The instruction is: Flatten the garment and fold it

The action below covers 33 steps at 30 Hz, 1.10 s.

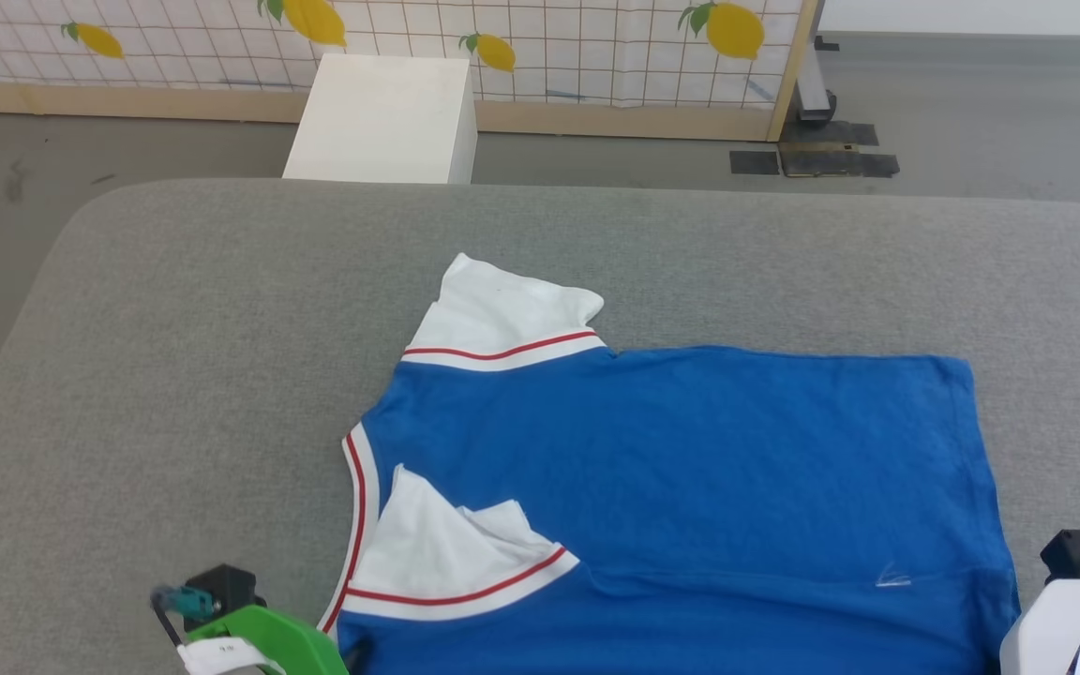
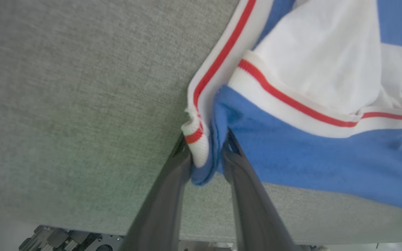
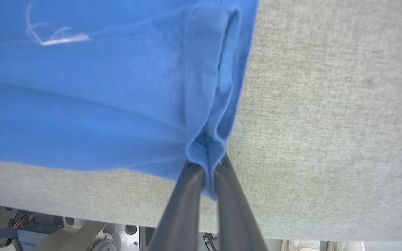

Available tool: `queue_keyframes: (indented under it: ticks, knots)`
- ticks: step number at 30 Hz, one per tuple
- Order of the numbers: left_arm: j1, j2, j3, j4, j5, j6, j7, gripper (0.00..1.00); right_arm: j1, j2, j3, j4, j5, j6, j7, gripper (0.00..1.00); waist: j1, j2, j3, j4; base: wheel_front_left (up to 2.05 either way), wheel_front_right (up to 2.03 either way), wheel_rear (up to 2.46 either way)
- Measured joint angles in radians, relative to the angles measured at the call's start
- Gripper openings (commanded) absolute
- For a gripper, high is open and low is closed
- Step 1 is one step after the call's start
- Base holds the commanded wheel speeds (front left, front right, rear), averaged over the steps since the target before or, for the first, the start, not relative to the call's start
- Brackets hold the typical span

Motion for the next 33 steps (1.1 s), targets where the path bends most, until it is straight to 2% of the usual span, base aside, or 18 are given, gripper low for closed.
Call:
queue_keyframes:
  ticks: [4, 9, 12, 14, 18, 19, 24, 27, 28, 33]
  knots:
    - [-0.022, 0.036, 0.006, -0.019, 0.024, 0.003, 0.0, 1.0, -0.022, -0.007, -0.022, -0.007, 0.005, 0.0, -0.026, 1.0, 0.0, 0.0, -0.009, -0.004, 0.0, 0.0, 0.0]
    - [-0.054, 0.103, 0.038, -0.14, 0.055, 0.03, 0.004, 1.0, -0.059, -0.017, -0.077, -0.085, 0.052, 0.0, -0.074, 1.0, 0.0, 0.0, -0.027, -0.004, 0.0, 0.0, 0.0]
    - [-0.099, 0.117, 0.057, -0.217, 0.063, 0.029, -0.001, 1.0, -0.087, -0.031, -0.104, -0.141, 0.065, 0.0, -0.104, 1.0, 0.0, 0.0, -0.035, -0.004, 0.0, 0.0, 0.0]
    - [-0.135, 0.121, 0.068, -0.248, 0.081, 0.021, -0.04, 1.0, -0.114, -0.042, -0.119, -0.172, 0.066, 0.0, -0.145, 1.0, 0.0, 0.0, -0.037, -0.006, 0.0, 0.0, 0.0]
    - [-0.237, 0.114, 0.063, -0.26, 0.154, -0.043, -0.178, 1.0, -0.178, -0.058, -0.126, -0.203, 0.063, 0.0, -0.277, 1.0, 0.0, 0.0, -0.03, -0.008, 0.0, 0.0, 0.0]
    - [-0.294, 0.092, 0.051, -0.213, 0.198, -0.099, -0.302, 1.0, -0.208, -0.068, -0.117, -0.197, 0.062, 0.0, -0.384, 1.0, 0.0, 0.0, -0.018, -0.011, 0.0, 0.0, 0.0]
    - [-0.355, 0.034, 0.024, -0.092, 0.258, -0.18, -0.523, 1.0, -0.229, -0.076, -0.094, -0.152, 0.069, 0.0, -0.517, 1.0, 0.0, 0.0, 0.015, -0.016, 0.0, 0.0, 0.0]
    - [-0.383, 0.001, 0.01, -0.008, 0.281, -0.212, -0.613, 1.0, -0.244, -0.082, -0.085, -0.129, 0.083, 0.0, -0.569, 1.0, 0.0, 0.0, 0.04, -0.018, 0.0, 0.0, 0.0]
    - [-0.433, -0.031, -0.006, 0.076, 0.29, -0.242, -0.663, 1.0, -0.263, -0.087, -0.08, -0.112, 0.09, 0.0, -0.596, 1.0, 0.0, 0.0, 0.072, -0.019, 0.0, 0.0, 0.0]
    - [-0.569, -0.081, -0.034, 0.232, 0.302, -0.29, -0.687, 1.0, -0.315, -0.096, -0.073, -0.106, 0.091, 0.0, -0.611, 1.0, 0.0, 0.0, 0.137, -0.019, 0.0, 0.0, 0.0]
